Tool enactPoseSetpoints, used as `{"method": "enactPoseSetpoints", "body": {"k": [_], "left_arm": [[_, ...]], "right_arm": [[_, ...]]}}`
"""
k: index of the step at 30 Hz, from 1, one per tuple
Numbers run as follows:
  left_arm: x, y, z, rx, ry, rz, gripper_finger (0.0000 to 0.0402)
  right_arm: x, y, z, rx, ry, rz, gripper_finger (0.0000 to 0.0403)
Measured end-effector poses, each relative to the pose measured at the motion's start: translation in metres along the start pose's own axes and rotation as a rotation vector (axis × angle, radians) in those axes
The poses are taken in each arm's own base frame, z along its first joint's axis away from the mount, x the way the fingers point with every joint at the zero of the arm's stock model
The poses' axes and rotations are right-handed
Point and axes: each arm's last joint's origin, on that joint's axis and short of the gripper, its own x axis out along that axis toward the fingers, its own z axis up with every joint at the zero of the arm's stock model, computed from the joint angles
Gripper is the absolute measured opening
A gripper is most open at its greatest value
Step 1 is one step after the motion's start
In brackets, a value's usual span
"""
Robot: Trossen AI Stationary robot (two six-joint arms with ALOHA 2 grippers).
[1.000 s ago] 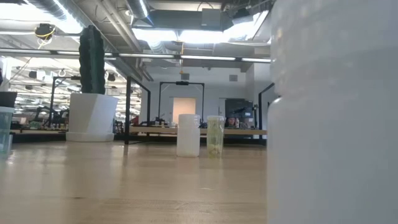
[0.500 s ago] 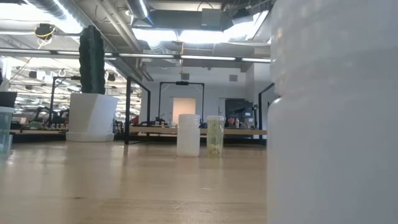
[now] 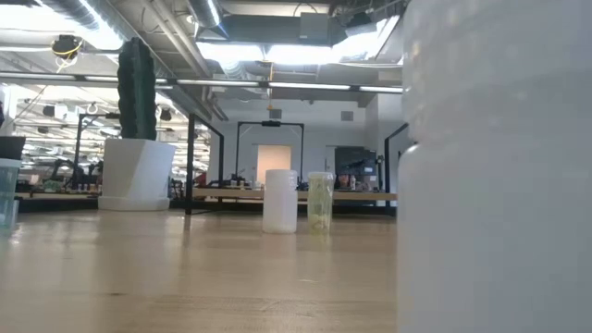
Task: Pick and place medicine bottles onto shelf by color
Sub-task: Put the right white pill bottle on the shelf
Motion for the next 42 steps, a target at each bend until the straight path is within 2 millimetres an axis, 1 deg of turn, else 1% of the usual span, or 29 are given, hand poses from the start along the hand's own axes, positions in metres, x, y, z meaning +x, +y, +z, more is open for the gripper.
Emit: {"method": "enactPoseSetpoints", "body": {"k": [3, 5, 10, 15, 18, 21, 25, 30, 33, 35, 39, 42], "left_arm": [[0.0, 0.0, 0.0, 0.0, 0.0, 0.0, 0.0], [0.0, 0.0, 0.0, 0.018, 0.0, 0.001, 0.0], [0.0, 0.0, 0.0, 0.03, 0.0, 0.002, 0.0], [0.0, 0.0, 0.001, 0.028, -0.006, 0.007, 0.0], [0.0, 0.002, 0.001, 0.015, -0.006, 0.054, 0.0], [0.0, 0.005, 0.001, -0.072, -0.003, 0.15, 0.0], [-0.001, 0.008, 0.0, -0.181, -0.011, 0.267, 0.0], [-0.001, 0.021, -0.001, -0.384, -0.04, 0.425, 0.0], [-0.002, 0.031, -0.003, -0.51, -0.066, 0.525, 0.0], [-0.002, 0.037, -0.004, -0.561, -0.074, 0.557, 0.0], [-0.002, 0.047, -0.007, -0.597, -0.069, 0.596, 0.0], [0.0, 0.057, -0.006, -0.631, -0.087, 0.628, 0.0]], "right_arm": [[-0.019, -0.006, 0.018, 0.033, -0.071, -0.008, 0.0145], [-0.032, -0.01, 0.032, 0.02, -0.124, -0.025, 0.0146], [-0.058, -0.023, 0.074, 0.011, -0.21, -0.137, 0.0146], [-0.07, -0.049, 0.117, 0.042, -0.198, -0.217, 0.0146], [-0.071, -0.071, 0.135, 0.07, -0.124, -0.255, 0.0146], [-0.07, -0.094, 0.148, 0.12, -0.033, -0.289, 0.0146], [-0.065, -0.127, 0.163, 0.146, 0.034, -0.325, 0.0146], [-0.053, -0.172, 0.174, 0.104, 0.098, -0.357, 0.0147], [-0.045, -0.199, 0.175, 0.067, 0.14, -0.368, 0.0147], [-0.041, -0.215, 0.173, 0.062, 0.168, -0.37, 0.0147], [-0.033, -0.244, 0.168, 0.071, 0.204, -0.315, 0.0147], [-0.026, -0.263, 0.166, 0.066, 0.213, -0.309, 0.0147]]}}
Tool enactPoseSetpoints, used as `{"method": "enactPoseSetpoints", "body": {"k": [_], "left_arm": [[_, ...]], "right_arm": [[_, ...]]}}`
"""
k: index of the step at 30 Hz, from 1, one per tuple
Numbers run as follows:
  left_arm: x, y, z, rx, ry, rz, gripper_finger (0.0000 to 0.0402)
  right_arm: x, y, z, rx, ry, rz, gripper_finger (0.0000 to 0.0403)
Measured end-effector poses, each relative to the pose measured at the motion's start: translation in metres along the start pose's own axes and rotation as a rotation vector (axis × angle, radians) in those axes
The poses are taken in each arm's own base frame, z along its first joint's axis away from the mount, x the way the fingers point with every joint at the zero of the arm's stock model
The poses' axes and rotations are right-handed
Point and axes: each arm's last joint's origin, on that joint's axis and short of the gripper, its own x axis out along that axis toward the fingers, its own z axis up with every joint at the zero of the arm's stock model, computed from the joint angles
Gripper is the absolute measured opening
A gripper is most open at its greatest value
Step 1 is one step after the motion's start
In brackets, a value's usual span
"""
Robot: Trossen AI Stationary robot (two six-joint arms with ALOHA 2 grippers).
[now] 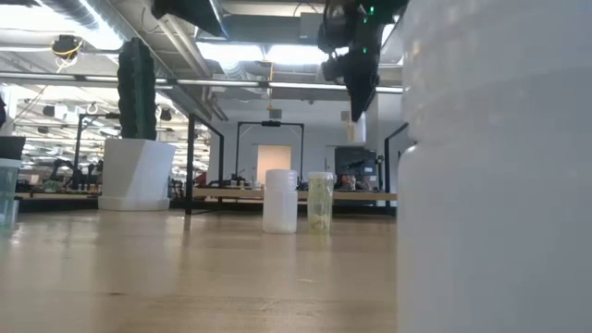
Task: Pick and place medicine bottles onto shelf by color
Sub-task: Put the right white pill bottle on the shelf
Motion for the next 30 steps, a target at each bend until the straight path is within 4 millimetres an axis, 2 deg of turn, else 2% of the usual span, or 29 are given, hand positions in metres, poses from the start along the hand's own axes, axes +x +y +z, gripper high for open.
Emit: {"method": "enactPoseSetpoints", "body": {"k": [5, 12, 23, 30], "left_arm": [[0.017, 0.005, 0.008, -0.057, -0.022, 0.047, 0.0], [0.043, 0.009, 0.01, -0.068, 0.025, 0.124, 0.0], [0.069, 0.012, 0.009, -0.07, 0.073, 0.188, 0.0], [0.072, 0.018, 0.01, -0.086, 0.07, 0.211, 0.0]], "right_arm": [[0.023, -0.021, 0.002, -0.007, 0.029, 0.0, 0.0147], [0.046, -0.033, 0.004, -0.044, 0.071, 0.006, 0.0147], [0.053, -0.043, 0.006, -0.055, 0.053, -0.006, 0.0147], [0.053, -0.045, 0.005, -0.049, 0.055, -0.007, 0.0147]]}}
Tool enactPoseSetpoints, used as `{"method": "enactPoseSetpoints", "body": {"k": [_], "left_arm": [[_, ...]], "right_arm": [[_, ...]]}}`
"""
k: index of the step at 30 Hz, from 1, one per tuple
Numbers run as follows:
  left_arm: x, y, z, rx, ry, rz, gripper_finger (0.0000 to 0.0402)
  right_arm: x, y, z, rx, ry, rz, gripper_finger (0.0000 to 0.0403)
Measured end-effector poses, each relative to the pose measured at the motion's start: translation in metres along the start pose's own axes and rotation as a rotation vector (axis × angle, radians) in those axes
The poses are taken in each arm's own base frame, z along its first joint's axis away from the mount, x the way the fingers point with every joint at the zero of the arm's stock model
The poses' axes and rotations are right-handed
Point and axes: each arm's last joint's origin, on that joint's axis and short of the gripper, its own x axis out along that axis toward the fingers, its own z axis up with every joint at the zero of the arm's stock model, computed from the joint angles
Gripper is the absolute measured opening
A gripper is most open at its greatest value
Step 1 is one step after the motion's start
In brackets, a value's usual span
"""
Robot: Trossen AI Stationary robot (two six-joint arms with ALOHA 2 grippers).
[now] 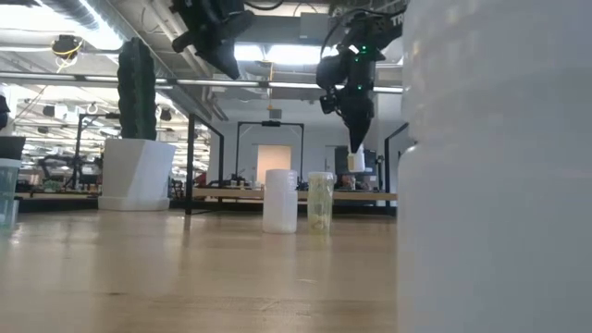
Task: Pick and place medicine bottles onto shelf by color
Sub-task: Put the right white pill bottle on the shelf
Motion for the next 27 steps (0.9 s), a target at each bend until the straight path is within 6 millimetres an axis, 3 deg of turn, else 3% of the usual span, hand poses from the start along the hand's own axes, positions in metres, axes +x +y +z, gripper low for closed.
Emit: {"method": "enactPoseSetpoints", "body": {"k": [18, 27], "left_arm": [[-0.001, 0.0, 0.0, -0.001, -0.002, -0.002, 0.0], [-0.001, 0.0, 0.0, -0.001, -0.002, -0.001, 0.0]], "right_arm": [[0.0, 0.0, 0.0, 0.01, -0.003, 0.008, 0.0147], [0.001, -0.011, -0.004, 0.085, -0.026, 0.033, 0.0147]]}}
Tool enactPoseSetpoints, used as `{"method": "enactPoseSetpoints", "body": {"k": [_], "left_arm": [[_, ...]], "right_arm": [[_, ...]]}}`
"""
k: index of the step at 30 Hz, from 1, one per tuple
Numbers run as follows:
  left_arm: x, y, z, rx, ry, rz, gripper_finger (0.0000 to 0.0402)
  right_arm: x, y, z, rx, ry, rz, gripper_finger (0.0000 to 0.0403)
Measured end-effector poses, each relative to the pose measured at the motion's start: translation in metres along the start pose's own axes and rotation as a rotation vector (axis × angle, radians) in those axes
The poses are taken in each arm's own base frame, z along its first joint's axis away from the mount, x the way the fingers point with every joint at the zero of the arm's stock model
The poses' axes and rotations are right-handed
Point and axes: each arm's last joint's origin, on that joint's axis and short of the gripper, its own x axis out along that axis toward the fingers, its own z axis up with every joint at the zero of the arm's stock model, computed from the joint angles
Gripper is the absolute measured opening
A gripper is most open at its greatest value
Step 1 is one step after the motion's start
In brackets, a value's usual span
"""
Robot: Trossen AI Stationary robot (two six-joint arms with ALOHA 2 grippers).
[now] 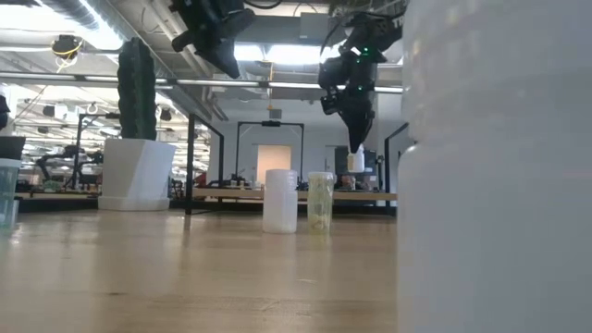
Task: Pick and place medicine bottles onto shelf by color
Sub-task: Put the right white pill bottle on the shelf
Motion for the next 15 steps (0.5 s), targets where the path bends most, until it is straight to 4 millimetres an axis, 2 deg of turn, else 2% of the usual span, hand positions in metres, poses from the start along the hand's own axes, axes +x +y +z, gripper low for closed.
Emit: {"method": "enactPoseSetpoints", "body": {"k": [15], "left_arm": [[0.0, 0.0, 0.0, 0.0, 0.0, -0.001, 0.0]], "right_arm": [[0.028, -0.004, -0.005, -0.09, -0.004, 0.052, 0.0147]]}}
